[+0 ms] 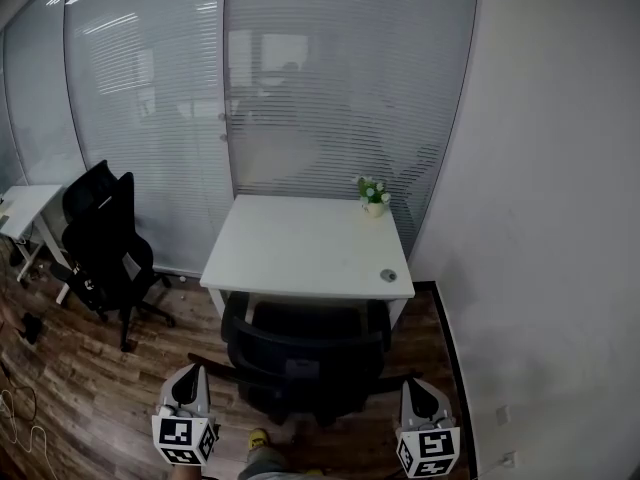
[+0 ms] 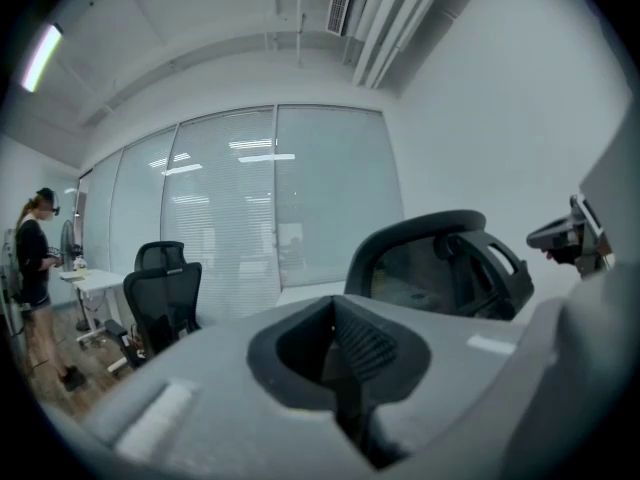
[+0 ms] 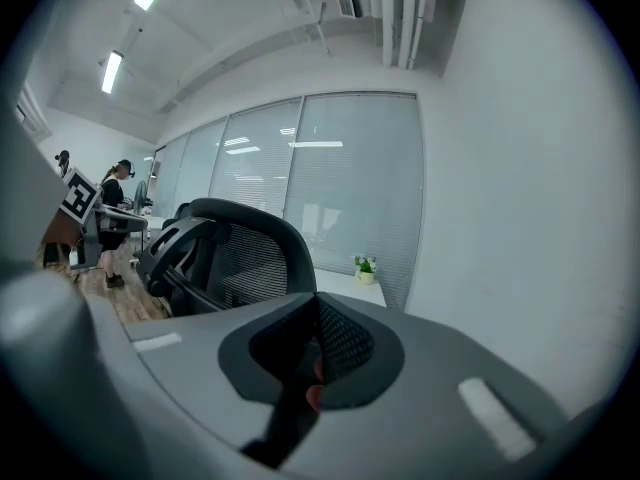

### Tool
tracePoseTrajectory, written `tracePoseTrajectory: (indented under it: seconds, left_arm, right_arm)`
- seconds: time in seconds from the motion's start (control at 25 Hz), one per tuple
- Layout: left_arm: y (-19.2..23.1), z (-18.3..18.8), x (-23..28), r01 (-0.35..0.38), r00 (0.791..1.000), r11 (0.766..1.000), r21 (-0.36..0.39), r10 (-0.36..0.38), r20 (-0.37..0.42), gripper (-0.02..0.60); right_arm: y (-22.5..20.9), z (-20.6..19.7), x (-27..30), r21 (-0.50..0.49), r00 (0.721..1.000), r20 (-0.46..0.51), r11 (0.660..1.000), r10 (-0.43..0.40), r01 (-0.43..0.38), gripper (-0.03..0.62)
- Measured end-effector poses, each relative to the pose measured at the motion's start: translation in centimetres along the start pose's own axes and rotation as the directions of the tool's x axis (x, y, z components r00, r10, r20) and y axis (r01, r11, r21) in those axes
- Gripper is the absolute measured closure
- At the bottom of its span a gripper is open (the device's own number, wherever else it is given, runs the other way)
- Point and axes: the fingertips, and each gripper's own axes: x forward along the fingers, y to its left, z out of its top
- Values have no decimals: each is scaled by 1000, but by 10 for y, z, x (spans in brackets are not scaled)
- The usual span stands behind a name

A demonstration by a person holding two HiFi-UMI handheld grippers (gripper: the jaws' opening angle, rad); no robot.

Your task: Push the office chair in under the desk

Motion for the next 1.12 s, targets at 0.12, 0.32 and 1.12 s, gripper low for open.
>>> tracePoseTrajectory:
  seconds: [0.12,0.32,1.12]
  left_arm:
    - [2,0,3,2,1000,1000,7,-2,0,583]
    - [1,-5,3,16,1000,1000,18,-16,-2,583]
    - [-5,7,12,23,1000,998,63,-23,-3,583]
  right_arm:
    - [-1,1,5,23,1000,4,1000,3,-3,592]
    - [1,2,3,36,1000,14,999,2,-3,592]
    - [-4,4,15,57,1000,22,998,19,-20,592]
